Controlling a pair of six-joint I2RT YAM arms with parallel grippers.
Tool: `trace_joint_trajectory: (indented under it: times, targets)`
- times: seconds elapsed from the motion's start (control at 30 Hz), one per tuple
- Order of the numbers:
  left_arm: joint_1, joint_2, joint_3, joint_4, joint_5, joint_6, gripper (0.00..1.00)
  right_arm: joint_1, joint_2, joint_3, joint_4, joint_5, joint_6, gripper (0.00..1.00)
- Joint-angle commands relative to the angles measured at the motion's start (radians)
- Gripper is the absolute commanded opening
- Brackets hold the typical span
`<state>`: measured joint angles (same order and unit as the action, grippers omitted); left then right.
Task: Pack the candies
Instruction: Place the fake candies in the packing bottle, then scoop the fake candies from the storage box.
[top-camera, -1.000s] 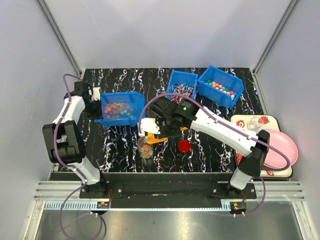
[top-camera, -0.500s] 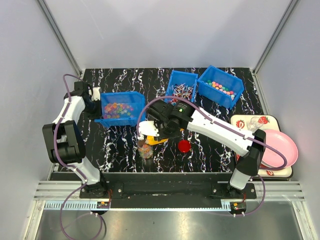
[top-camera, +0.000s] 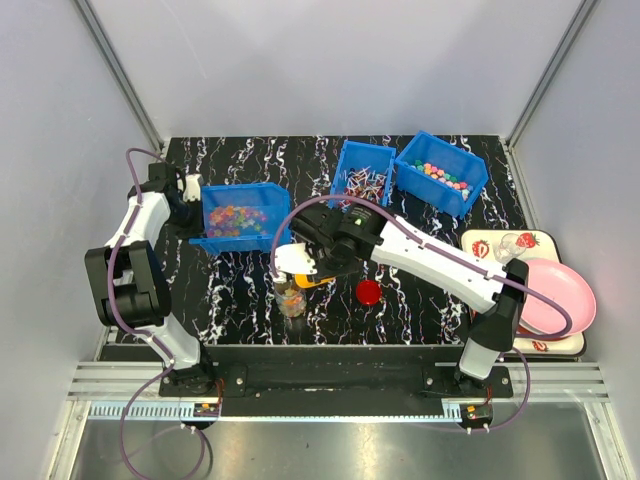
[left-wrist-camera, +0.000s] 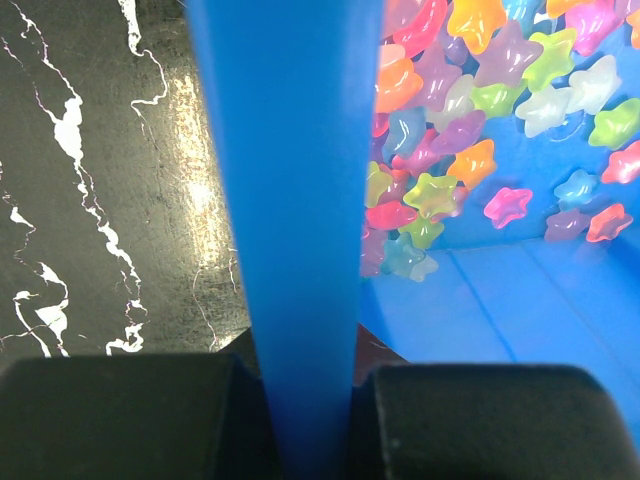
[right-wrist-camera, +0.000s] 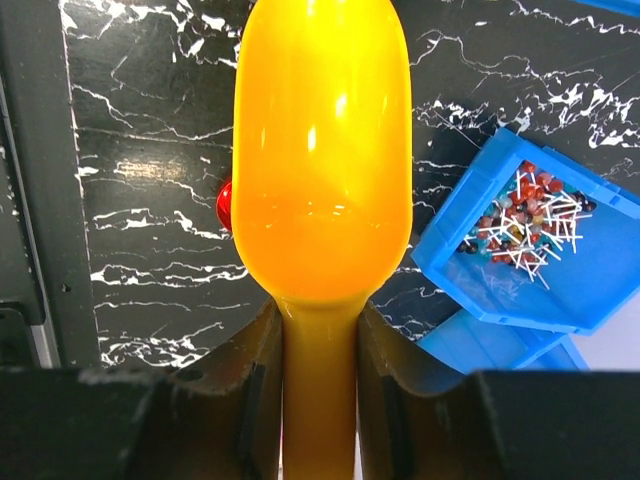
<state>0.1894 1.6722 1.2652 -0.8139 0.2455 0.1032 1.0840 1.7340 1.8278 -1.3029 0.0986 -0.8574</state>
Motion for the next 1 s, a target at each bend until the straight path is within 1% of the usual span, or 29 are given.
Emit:
trace_joint_trajectory:
  times: [0.0,0.13,0.27,0.43,0.63,0.73,0.97]
  targets:
    - [0.005,-0.037,0.005,0.058,0.087,-0.008,0.0,0.016,-0.002,0.053,-0.025,0.049,-0.029,0.0]
    - [0.005,-0.037,0.006,0.056,0.092,-0.008,0.0,0.016,-0.002,0.082,-0.016,0.09,-0.037,0.0]
    - [0.005,-0.04,0.007,0.055,0.094,-0.007,0.0,0.01,0.007,0.134,0.033,0.151,-0.052,0.0]
    - [0.005,-0.049,0.006,0.055,0.098,-0.007,0.0,-0.062,0.036,0.169,0.123,0.197,-0.074,0.0]
    - [0.004,-0.063,0.006,0.053,0.113,-0.007,0.0,-0.192,0.087,0.119,0.247,0.162,-0.098,0.0]
    - [0.005,-0.065,0.007,0.053,0.121,-0.007,0.0,-0.223,0.12,0.11,0.28,0.132,-0.094,0.0]
    - [0.005,-0.078,0.007,0.052,0.132,-0.002,0.0,-0.245,0.211,0.137,0.313,0.112,-0.101,0.0]
